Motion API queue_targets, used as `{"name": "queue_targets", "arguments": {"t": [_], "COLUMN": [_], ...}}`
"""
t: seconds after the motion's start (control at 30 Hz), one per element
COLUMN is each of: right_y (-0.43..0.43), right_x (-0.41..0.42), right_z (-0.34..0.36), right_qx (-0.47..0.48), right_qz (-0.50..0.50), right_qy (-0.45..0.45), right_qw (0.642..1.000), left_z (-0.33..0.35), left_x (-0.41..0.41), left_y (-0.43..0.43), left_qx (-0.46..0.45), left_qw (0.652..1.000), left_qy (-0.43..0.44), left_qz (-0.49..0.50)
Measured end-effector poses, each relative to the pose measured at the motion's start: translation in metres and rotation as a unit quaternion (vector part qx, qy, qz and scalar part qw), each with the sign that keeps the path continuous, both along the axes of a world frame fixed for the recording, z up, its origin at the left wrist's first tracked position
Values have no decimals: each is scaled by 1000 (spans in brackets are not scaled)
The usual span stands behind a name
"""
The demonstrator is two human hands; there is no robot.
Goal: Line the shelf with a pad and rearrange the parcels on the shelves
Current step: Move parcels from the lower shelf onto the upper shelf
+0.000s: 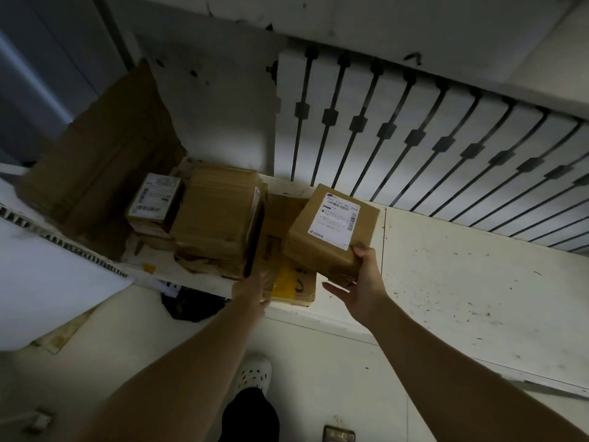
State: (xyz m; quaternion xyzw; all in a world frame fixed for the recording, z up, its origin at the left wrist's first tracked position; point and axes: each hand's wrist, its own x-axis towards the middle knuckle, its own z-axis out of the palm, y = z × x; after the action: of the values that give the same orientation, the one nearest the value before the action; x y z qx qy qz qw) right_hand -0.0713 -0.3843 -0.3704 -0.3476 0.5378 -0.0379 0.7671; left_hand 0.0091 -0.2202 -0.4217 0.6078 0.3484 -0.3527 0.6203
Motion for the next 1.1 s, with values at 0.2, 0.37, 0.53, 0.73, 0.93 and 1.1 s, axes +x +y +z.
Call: {"name": "queue_targets", "arguments": {"t": [0.2, 0.37, 0.53, 0.73, 0.93, 1.1], "right_y": [13, 20, 23, 24, 23, 20], "right_x": [18, 24, 10, 28, 37, 26], "right_z": [0, -17, -25, -37, -30, -10], "right_qx": [6, -162, -94, -59, -50, -81], "right_qz": [62, 253, 268, 228, 222, 218], "right_qy": [-35, 108, 120, 68, 55, 88], "right_qw": [997, 948, 951, 970, 972, 968], "left_z": [-6, -11, -14, -7, 0, 14], "left_x": [2, 5, 0, 5, 18, 11], "left_y": [-2, -1, -5, -13, -14, -7], "left_qx": [-113, -163, -188, -201, -201, -163], "left_qw": [991, 981, 974, 971, 970, 981], "left_qy": [55, 63, 68, 31, 39, 36], "left_qz": [42, 87, 107, 123, 133, 101]}}
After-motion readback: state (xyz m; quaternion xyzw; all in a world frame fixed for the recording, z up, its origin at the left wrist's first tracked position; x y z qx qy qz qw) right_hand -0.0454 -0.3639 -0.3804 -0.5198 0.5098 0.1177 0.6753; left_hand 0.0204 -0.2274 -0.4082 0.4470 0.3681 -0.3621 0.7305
